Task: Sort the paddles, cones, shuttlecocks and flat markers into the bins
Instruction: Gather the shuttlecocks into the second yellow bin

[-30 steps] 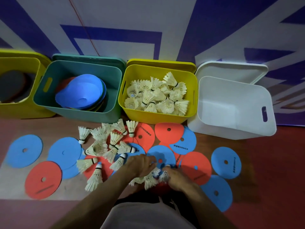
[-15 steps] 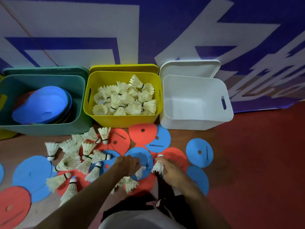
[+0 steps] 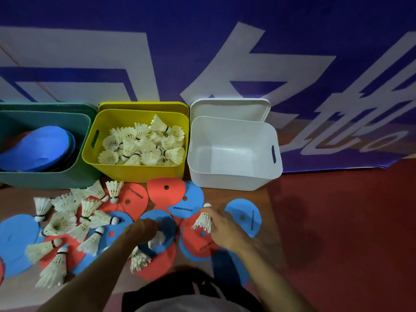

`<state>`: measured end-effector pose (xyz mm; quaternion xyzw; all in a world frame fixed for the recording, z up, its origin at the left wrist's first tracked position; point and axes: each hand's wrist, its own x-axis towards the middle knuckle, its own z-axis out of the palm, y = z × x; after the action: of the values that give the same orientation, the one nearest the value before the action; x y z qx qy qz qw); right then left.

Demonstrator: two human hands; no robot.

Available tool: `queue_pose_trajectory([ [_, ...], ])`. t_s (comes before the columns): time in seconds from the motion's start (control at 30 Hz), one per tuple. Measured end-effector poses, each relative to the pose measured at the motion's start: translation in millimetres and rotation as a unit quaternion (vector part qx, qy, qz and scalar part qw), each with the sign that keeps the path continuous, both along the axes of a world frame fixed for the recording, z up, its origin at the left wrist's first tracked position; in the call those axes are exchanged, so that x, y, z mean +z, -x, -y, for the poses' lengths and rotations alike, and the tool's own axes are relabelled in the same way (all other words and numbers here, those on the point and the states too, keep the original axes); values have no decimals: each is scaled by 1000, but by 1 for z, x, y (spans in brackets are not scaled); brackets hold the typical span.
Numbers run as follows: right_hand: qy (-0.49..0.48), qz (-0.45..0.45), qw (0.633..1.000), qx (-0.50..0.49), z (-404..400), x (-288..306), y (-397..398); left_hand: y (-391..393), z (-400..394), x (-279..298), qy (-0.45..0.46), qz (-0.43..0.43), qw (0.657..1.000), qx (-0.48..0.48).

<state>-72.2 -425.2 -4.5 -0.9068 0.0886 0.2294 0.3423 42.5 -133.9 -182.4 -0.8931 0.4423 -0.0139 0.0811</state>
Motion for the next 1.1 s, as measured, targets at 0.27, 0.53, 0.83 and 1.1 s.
queue_pose_trajectory([
  [0.27,-25,26,997,62,28,10,-6,22,35,95,159,-233,937,207],
  [0.53,-42,124,984,118,2,41,-62,25,18,184,215,-311,858,348],
  [0.83,-82,181,978,58,-46,76,-144,-54,-14,235,290,-326,841,319],
  [1.1,-30,188,981,-27,-101,97,-225,-119,-66,262,322,-340,843,263],
])
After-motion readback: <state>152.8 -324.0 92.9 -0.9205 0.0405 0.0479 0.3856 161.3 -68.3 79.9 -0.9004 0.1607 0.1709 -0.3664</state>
